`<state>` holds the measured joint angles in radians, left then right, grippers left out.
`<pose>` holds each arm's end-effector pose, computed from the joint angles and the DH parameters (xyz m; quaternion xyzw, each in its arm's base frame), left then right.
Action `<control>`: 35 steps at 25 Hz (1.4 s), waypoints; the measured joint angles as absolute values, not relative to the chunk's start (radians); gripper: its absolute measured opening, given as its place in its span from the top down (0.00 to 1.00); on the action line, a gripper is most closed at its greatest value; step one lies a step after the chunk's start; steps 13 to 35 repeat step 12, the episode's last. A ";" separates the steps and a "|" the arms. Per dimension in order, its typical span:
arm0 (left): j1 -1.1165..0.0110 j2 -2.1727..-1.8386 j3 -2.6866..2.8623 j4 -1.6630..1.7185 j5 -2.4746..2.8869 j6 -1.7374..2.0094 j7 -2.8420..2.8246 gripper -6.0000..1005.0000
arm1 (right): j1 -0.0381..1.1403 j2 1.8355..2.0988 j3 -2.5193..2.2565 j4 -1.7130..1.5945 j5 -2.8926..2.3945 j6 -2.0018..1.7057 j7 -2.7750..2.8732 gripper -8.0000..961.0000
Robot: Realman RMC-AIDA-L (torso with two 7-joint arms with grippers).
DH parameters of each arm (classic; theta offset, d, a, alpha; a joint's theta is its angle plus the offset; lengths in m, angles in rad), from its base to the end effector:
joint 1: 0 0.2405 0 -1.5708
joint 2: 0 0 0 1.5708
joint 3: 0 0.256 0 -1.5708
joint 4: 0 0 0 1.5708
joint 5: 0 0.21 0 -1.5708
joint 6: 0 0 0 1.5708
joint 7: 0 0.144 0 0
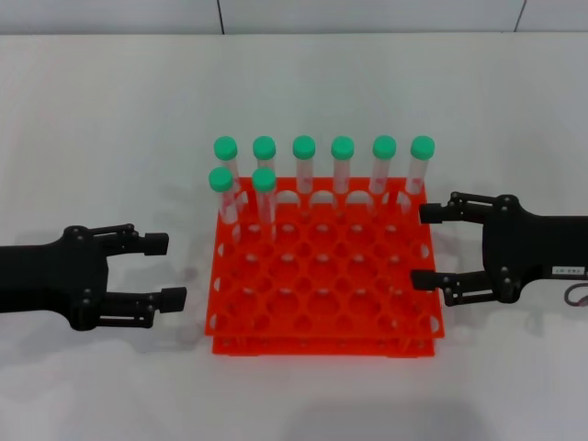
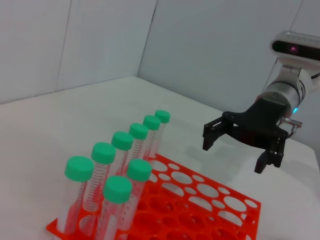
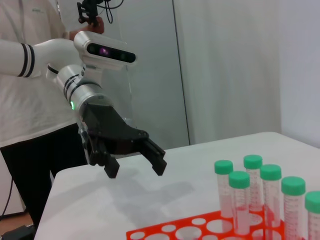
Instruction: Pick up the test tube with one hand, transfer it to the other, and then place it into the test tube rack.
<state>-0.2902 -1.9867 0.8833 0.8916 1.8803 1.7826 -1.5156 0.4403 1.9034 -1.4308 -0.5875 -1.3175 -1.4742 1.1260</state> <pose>-0.2909 0.2667 0.0487 -0.9484 -0.2273 -0.2107 0.0675 0.2537 0.3095 -0.0070 -0.9577 0.0842 0.2622 0.0837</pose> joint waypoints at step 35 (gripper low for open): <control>-0.311 -1.973 0.877 0.892 1.890 1.786 -1.530 0.16 | 0.440 1.878 -1.423 -0.592 -1.342 -1.481 1.158 0.11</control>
